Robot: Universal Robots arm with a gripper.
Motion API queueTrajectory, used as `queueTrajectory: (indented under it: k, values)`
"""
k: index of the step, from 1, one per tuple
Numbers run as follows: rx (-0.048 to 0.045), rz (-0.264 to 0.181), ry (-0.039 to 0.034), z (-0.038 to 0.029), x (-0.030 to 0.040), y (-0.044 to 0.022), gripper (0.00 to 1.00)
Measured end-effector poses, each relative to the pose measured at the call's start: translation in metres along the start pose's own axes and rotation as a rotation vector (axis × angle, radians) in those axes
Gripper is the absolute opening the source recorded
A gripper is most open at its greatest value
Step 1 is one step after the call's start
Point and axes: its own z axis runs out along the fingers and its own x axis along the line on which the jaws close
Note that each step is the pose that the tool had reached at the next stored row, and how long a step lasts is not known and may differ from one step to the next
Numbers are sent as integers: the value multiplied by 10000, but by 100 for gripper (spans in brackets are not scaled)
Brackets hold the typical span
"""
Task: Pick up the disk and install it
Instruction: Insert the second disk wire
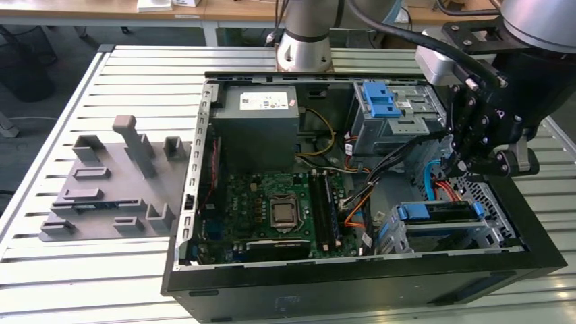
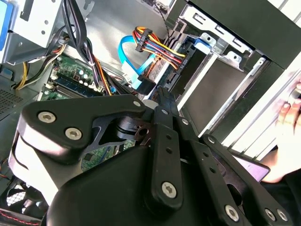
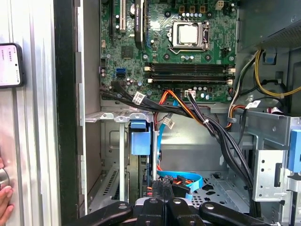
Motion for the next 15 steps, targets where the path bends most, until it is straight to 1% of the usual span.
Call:
queueTrajectory:
  k: [9, 11, 12, 13, 15]
  values:
    - [0, 0, 1, 0, -26, 0, 11]
    - [-13, 2, 1, 0, -26, -2, 11]
    - [-38, 1, 3, -2, -26, -7, 11]
    - [-92, 2, 2, -3, -26, -14, 11]
    - [-245, 4, 1, -1, -26, -36, 11]
